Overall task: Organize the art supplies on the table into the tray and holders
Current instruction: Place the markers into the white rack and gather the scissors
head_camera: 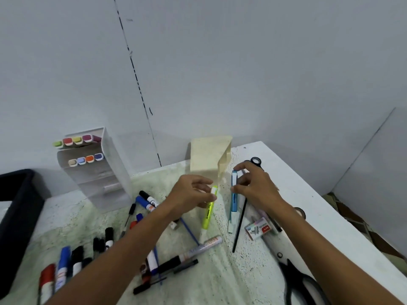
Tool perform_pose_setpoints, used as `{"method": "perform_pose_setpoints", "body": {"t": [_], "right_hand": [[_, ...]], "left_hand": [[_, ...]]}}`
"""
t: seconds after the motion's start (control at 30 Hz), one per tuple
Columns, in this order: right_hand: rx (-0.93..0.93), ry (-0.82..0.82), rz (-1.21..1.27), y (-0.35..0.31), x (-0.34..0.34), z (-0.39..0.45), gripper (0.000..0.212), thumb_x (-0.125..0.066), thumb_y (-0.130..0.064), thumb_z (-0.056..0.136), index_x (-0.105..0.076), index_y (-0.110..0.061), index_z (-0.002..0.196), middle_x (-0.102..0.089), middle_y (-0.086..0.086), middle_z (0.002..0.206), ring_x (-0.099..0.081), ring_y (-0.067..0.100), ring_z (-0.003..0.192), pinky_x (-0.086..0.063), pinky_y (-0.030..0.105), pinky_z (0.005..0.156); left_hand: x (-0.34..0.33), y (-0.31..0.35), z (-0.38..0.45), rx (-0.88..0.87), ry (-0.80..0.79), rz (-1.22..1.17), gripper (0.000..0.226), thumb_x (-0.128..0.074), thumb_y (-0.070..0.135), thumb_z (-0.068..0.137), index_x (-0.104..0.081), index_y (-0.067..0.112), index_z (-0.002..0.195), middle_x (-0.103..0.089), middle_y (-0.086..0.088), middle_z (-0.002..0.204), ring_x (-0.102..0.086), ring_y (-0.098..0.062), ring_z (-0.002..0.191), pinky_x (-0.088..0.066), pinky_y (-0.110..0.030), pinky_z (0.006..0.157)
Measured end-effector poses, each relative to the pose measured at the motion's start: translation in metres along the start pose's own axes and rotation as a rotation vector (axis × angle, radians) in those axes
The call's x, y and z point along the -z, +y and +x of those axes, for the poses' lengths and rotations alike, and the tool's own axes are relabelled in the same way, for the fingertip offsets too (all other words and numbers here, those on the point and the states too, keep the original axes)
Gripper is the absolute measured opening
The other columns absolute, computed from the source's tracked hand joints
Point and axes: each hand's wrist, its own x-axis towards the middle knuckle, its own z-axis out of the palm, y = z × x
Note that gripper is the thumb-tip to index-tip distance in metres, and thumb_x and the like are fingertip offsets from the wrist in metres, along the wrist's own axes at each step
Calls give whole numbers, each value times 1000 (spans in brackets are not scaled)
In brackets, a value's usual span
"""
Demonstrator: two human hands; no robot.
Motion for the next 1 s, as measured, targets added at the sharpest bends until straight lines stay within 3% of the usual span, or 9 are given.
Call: {"method": "perform_pose_setpoints", "body": {"t": [0.13, 0.27, 0.5, 0.6, 0.73, 0.87, 1.0], "right_hand": [[16, -32, 136, -16, -9, 2, 37, -77, -5, 76, -57, -22, 102, -69, 6, 68, -57, 11, 59, -43, 28, 60], [25, -123, 268, -37, -28, 6, 33, -74, 0, 79, -58, -13, 104, -65, 11, 66, -57, 12, 55, -39, 16, 49], [83, -265, 378, -87, -89, 15, 34, -75, -1, 79, -59, -14, 106, -70, 17, 73, -67, 16, 63, -45, 23, 50], [134, -313, 432, -112, -113, 15, 28, -74, 0, 79, -62, -14, 100, -72, 8, 72, -68, 16, 65, -47, 24, 53], [223, -290, 479, -139, -132, 11, 25, -72, 0, 82, -62, -19, 94, -73, 5, 72, -70, 20, 70, -50, 27, 55], [339, -222, 524, -158, -144, 9, 23, -70, 2, 82, -63, -19, 90, -70, 5, 75, -69, 25, 77, -53, 29, 57], [503, -81, 456, -167, -149, 5, 25, -71, 2, 82, -63, -21, 89, -64, -14, 79, -66, 9, 77, -57, 30, 66]], "left_hand": [[21, -1, -15, 3, 29, -98, 33, -80, -3, 70, -69, 4, 101, -69, -22, 91, -71, -24, 71, -59, -31, 63], [49, -6, -33, -12, 107, -153, 30, -80, -7, 69, -69, 0, 96, -70, -17, 80, -70, -21, 65, -56, -27, 58], [116, -17, -75, -43, 288, -160, 28, -80, -7, 69, -69, -4, 94, -71, -14, 78, -70, -20, 68, -58, -28, 63], [140, -20, -94, -102, 386, -155, 26, -80, -9, 67, -70, -3, 91, -73, -14, 80, -70, -18, 70, -58, -28, 65], [164, -15, -116, -266, 525, -37, 23, -82, -5, 66, -72, 12, 80, -74, -2, 73, -68, -12, 68, -56, -23, 66], [186, -11, -131, -395, 671, 118, 22, -84, 4, 69, -74, 20, 80, -73, 2, 73, -65, -10, 67, -52, -30, 61], [191, -5, -135, -561, 807, 232, 23, -84, 8, 69, -73, 22, 85, -72, 6, 72, -63, -6, 60, -46, -17, 52]]}}
